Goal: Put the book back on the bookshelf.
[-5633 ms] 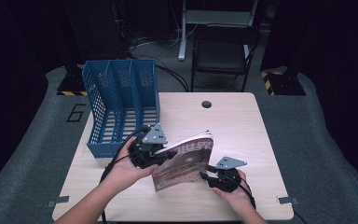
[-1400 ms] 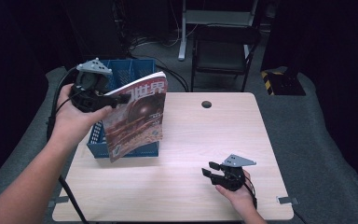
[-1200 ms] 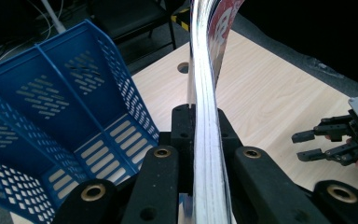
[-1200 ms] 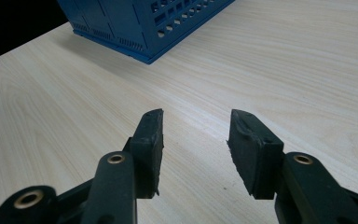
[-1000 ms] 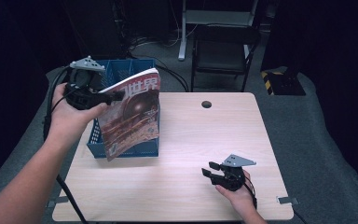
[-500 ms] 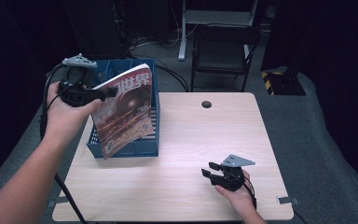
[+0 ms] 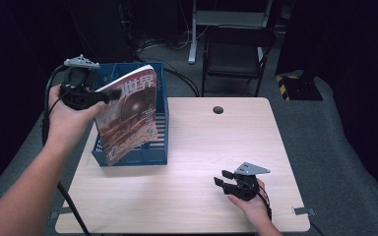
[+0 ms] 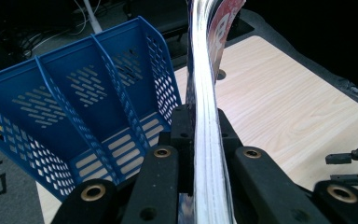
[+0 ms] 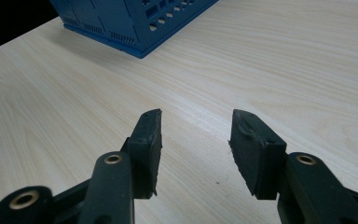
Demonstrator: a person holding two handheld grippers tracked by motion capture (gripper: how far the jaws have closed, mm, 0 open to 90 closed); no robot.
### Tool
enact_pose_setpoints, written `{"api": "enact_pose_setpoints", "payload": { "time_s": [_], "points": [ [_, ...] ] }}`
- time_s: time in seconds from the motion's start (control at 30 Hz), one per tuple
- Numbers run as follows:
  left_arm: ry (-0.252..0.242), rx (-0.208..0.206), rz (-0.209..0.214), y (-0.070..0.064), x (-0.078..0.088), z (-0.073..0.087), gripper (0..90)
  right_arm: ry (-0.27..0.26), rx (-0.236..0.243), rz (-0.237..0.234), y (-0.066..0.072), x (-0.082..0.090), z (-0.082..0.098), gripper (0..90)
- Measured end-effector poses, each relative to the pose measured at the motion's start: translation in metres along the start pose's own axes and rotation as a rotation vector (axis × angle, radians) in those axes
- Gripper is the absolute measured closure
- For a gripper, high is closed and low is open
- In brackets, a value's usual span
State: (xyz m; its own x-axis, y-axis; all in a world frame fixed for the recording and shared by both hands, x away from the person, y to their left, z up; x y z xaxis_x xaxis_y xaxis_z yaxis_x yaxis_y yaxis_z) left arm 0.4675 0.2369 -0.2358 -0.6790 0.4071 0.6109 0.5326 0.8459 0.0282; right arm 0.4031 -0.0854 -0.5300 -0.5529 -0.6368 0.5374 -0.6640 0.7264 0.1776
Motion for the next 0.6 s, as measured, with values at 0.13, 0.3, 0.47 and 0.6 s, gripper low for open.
{"api": "enact_pose_setpoints", "payload": {
  "time_s": [0.13,0.3,0.47,0.6],
  "points": [
    [-0.005,0.001,0.001,0.0,0.001,0.0,83.7,-0.001,-0.006,0.004,-0.001,0.0,0.0,53.5],
    [-0.007,0.002,-0.004,0.002,0.002,0.0,83.8,-0.003,-0.011,0.005,-0.001,0.001,0.0,53.5],
    [-0.01,0.008,-0.021,0.005,0.001,-0.002,83.7,-0.005,-0.013,0.006,-0.001,0.001,0.0,53.5],
    [-0.015,0.021,-0.03,0.01,0.002,-0.004,83.8,-0.008,-0.008,0.006,-0.002,0.002,-0.001,53.5]
  ]
}}
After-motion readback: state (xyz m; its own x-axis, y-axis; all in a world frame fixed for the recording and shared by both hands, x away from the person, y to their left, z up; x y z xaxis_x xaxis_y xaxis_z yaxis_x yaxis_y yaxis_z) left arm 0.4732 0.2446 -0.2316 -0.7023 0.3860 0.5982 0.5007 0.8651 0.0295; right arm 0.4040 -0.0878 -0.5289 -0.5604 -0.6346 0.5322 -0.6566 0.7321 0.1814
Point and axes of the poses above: each handheld gripper's, and its own axes: x roughly backward along the jaws, z roughly out of its underside, y roughly to its left, the point moved 9 cm from there along -x, roughly forward along the jaws, and after that the axes turned 2 degrees about y, right-handed, at the moved point
